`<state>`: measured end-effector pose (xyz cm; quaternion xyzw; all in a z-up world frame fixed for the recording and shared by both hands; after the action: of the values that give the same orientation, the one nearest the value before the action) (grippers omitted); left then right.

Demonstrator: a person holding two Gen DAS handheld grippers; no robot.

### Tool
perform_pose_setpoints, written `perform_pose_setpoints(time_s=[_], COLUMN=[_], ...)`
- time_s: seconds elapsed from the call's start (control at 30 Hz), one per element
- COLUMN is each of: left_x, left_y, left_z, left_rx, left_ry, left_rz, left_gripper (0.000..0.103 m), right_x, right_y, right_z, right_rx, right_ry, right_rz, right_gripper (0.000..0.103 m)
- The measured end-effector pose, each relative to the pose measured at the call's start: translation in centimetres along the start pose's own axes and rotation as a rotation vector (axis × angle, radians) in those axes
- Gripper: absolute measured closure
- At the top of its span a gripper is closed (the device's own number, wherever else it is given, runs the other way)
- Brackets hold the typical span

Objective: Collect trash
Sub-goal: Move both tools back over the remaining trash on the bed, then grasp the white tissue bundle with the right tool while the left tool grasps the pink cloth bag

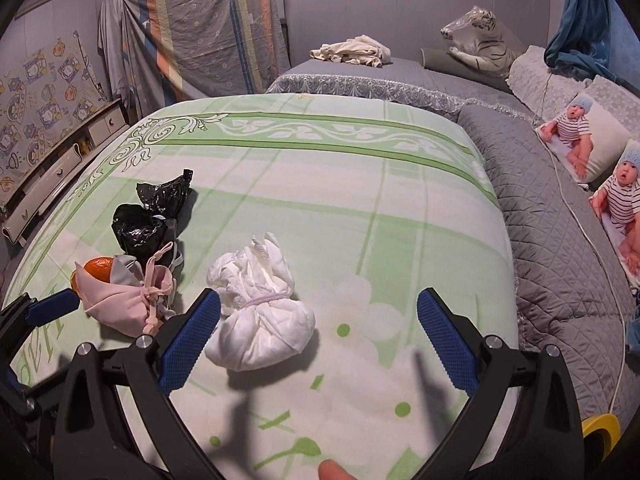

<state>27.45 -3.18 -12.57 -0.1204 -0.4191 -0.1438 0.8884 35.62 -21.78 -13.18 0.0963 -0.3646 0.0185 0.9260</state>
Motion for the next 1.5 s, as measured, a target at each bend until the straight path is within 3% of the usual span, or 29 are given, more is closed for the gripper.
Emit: perform_pose_setpoints(time_s=[0.13, 0.2, 0.63, 0.83, 0.93, 1.0, 1.2, 1.5], left_x=[-0.1, -0.2, 0.0, -0.1, -0.3, -0.5, -0.7, -1.7], left_y=[0.1, 0.3, 0.6, 0.1, -0.3, -0.6, -2.1, -3.1], left_z=[-0.7, -1.2, -3.7, -5.2, -5.4, -5.3, -5.2, -4.1], left_rx=[-0.012, -0.021, -0.015, 0.016, 0.025, 0.029, -0.017, -0.06], left_ry=[0.024, 0.04, 0.12, 0.177, 0.188, 0.188, 0.191, 0.232], left_rz=[0.005, 0.013, 0.038, 0.015, -0.011, -0.026, -0.069, -0.074], left_gripper=[0.02, 0.024, 0.029, 0.055, 0.073, 0.08, 0.096, 0.099], right_x=[0.2, 0.2, 0.6, 0.8, 0.9, 0.9, 0.8, 0.5], right_y=[0.4, 0.6, 0.7, 0.6, 0.7, 0.8, 0.9, 0.7], right_z=[-1.1, -1.7, -4.2, -5.1, -5.2, -5.2, -4.7, -4.5], right_rx=[0.005, 0.009, 0.041, 0.078, 0.091, 0.098, 0.133, 0.16], right_ry=[0.022, 0.04, 0.101, 0.136, 0.145, 0.15, 0.172, 0.209], right_rz=[0.012, 0.02, 0.009, -0.01, -0.019, -0.023, -0.031, -0.067], right_gripper=[0.012, 0.019, 0.024, 0.029, 0.033, 0.041, 0.054, 0.062])
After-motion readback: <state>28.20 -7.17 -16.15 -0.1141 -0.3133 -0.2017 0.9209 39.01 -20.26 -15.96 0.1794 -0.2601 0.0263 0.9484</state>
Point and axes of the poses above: each gripper's, at about its wrist camera, not at the fingertips, and z roughly against the way its jaws point, y to its left, x to its top, the point moved 2 cm from there along -z, roughly the way its jaws point, and after that the axes turned 10 degrees about -z, right-handed, at the moved point
